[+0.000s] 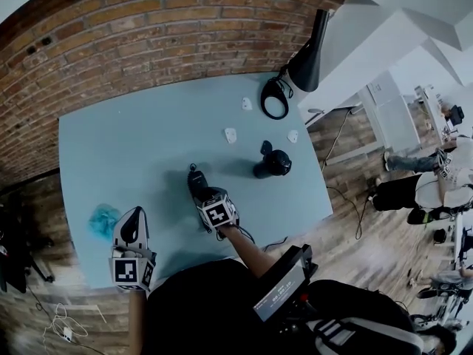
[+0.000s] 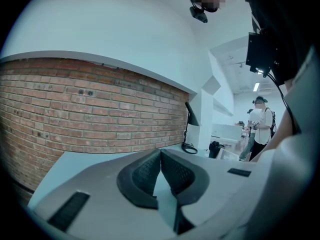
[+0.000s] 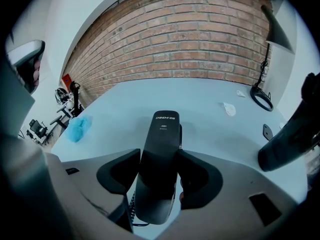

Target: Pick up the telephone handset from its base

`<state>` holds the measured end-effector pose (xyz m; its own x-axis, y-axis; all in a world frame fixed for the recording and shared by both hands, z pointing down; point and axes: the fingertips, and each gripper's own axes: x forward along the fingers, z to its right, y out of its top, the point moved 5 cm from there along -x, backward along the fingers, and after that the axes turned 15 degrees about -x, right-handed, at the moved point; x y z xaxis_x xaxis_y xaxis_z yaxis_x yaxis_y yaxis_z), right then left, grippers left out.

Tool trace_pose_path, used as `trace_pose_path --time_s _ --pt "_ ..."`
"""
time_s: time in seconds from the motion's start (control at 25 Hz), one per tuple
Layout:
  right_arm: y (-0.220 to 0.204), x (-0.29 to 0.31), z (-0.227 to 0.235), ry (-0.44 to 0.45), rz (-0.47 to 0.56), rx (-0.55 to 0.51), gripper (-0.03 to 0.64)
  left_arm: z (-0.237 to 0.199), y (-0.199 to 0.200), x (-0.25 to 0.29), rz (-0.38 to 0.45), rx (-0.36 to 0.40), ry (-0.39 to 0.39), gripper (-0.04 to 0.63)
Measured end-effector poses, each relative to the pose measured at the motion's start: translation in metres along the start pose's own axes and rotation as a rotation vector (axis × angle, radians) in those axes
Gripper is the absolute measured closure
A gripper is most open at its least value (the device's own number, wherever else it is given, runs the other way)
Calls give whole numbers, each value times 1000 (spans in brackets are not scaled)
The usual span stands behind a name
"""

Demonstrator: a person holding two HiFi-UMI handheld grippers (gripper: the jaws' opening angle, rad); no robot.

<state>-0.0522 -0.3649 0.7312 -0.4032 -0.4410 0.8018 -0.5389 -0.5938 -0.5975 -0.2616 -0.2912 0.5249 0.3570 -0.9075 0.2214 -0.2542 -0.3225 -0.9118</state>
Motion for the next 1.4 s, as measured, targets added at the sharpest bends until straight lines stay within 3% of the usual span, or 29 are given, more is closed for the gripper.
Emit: trace_pose_path --time_s 0.88,1.2,1.4 --pt "18 -14 15 -30 68 26 383 8 2 5 1 9 -11 572" --pt "35 -23 21 -18 150 80 383 6 -12 4 -45 -11 -12 572" --pt "51 -30 21 -8 195 95 383 7 -7 4 -33 -4 -15 572"
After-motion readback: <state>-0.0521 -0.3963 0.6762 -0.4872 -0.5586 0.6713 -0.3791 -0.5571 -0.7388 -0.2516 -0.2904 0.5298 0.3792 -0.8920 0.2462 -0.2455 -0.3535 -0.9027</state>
